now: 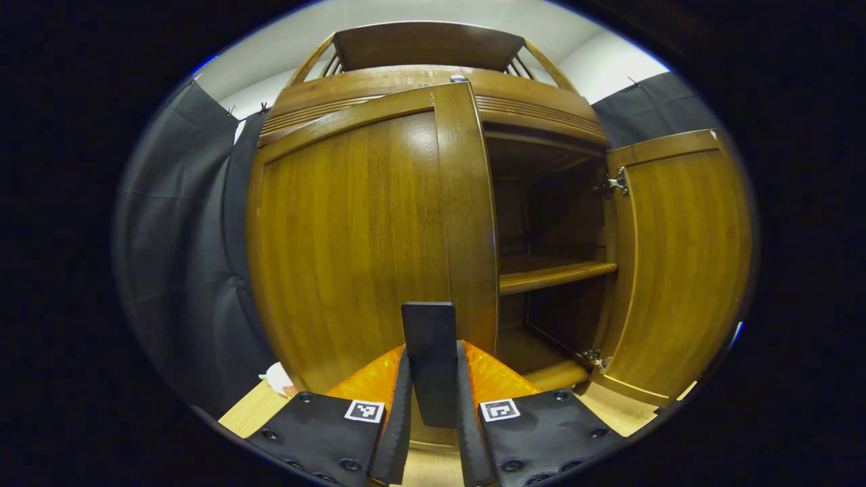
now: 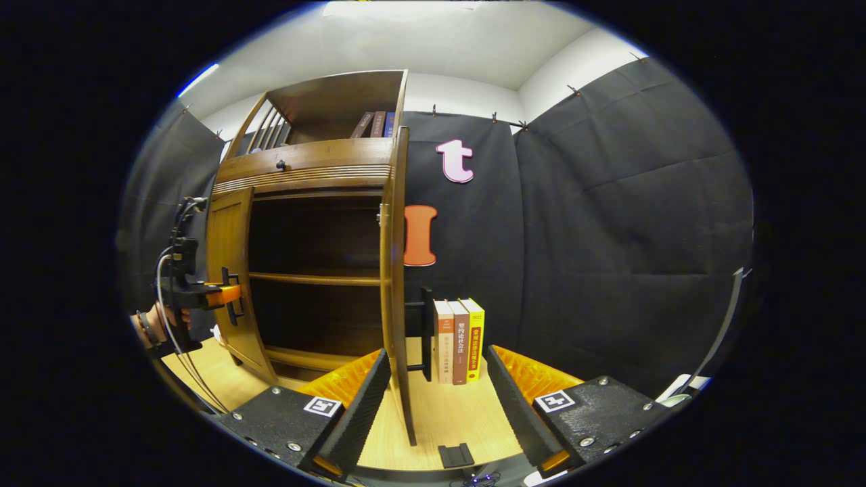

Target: Open the right door of the double-door shoe cabinet with the right hand, and open the left door with the left hand.

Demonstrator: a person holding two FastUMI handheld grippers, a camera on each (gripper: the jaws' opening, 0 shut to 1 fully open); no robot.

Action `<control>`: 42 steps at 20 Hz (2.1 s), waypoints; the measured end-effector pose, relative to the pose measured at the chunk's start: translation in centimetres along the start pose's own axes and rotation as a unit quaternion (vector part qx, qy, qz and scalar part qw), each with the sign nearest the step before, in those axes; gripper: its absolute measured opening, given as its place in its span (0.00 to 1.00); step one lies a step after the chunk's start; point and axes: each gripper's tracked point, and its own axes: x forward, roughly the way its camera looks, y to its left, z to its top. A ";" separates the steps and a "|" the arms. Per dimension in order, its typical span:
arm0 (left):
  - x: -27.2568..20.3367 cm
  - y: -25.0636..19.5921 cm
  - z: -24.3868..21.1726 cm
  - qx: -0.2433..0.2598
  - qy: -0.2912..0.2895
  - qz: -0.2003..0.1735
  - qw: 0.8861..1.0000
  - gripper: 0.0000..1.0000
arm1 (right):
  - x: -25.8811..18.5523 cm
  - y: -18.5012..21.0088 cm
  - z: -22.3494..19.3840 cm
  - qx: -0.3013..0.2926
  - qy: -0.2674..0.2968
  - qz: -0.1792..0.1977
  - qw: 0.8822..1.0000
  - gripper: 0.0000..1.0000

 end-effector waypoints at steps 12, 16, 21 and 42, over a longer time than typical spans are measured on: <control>-11.5 9.9 -0.6 -0.027 -0.016 0.087 0.996 0.35 | 1.2 4.7 -0.1 0.006 -0.006 0.036 0.999 0.89; -12.6 13.5 -0.9 -0.006 -0.015 0.109 0.994 0.36 | 1.0 5.0 -0.4 0.003 -0.003 0.033 0.999 0.88; -13.1 16.0 -0.9 -0.006 -0.020 0.103 0.994 0.25 | 1.0 5.1 -0.2 0.000 -0.002 0.031 1.000 0.88; -20.8 17.3 1.4 -0.024 -0.052 0.125 0.991 0.87 | 1.8 9.4 -0.2 0.001 0.007 0.060 0.998 0.89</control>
